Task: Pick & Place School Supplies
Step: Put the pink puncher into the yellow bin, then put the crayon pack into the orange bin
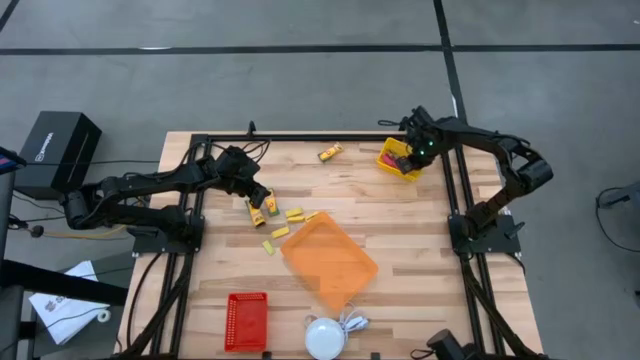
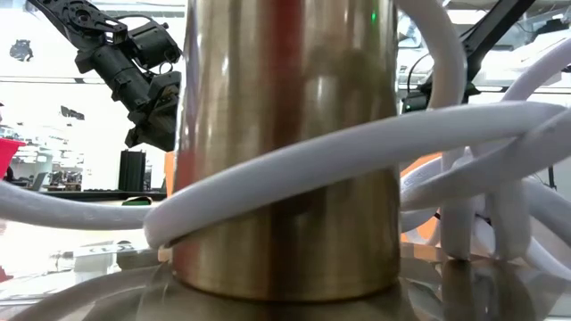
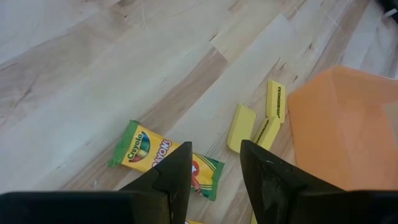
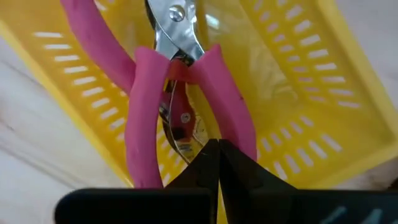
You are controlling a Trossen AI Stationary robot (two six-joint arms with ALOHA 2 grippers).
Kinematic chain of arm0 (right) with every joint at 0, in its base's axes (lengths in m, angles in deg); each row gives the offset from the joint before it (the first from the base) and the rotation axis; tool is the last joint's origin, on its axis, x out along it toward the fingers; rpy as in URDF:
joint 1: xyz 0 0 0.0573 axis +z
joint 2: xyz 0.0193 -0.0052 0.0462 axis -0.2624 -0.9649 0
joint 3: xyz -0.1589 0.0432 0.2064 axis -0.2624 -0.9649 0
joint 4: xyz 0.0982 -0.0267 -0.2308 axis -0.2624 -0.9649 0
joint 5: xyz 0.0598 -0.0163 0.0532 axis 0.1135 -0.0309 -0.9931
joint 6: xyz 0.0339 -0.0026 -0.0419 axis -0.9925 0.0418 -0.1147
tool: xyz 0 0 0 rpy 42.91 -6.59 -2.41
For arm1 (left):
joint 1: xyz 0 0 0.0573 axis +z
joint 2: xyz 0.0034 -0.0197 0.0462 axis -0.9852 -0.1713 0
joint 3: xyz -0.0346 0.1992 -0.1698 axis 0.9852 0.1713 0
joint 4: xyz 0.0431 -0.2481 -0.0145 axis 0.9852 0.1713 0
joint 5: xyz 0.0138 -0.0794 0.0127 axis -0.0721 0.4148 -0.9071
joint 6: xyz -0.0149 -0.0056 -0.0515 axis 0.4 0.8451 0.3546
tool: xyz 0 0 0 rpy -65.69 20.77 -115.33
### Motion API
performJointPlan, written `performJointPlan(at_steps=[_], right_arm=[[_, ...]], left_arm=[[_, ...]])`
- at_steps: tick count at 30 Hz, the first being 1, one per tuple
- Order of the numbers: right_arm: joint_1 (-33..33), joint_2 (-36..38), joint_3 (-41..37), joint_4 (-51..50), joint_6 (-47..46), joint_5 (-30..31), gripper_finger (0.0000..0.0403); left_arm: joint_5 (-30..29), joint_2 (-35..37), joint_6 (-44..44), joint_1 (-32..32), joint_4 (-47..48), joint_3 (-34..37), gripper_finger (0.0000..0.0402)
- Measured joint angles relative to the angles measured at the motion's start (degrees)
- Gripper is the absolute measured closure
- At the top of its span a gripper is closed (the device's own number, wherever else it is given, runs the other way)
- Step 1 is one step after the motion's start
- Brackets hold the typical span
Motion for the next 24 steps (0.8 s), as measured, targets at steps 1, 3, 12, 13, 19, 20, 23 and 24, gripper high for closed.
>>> performJointPlan(at_steps=[1,3,12,13,19,20,23,24], right_arm=[[0.3,0.0,0.0,0.2,-0.2,0.7,0.0403],[0.8,0.0,0.2,0.5,-0.5,2.3,0.0403],[-0.2,0.0,2.6,7.2,-1.7,4.3,0.0403],[-0.5,0.0,2.6,6.9,-1.7,3.9,0.0403],[-1.1,0.1,2.6,6.4,-2.4,-1.3,0.0403],[-1.0,0.3,2.6,6.9,-2.5,-2.7,0.0403],[-0.7,1.6,2.6,9.8,-3.1,-7.2,0.0403],[-0.5,2.2,2.6,11.2,-3.9,-8.6,0.0403]], left_arm=[[0.0,0.0,0.0,0.0,0.0,0.0,0.0270],[0.1,0.0,0.1,0.0,0.0,0.0,0.0270],[0.2,0.0,0.2,0.0,0.1,0.0,0.0270],[0.2,0.0,0.3,0.0,0.1,0.0,0.0270],[0.3,0.0,0.5,0.0,0.2,0.0,0.0270],[0.3,0.0,0.4,0.0,0.1,0.0,0.0270],[1.4,0.0,0.2,0.0,-0.7,0.0,0.0270],[2.3,0.0,0.0,0.0,-1.8,0.0,0.0270]])
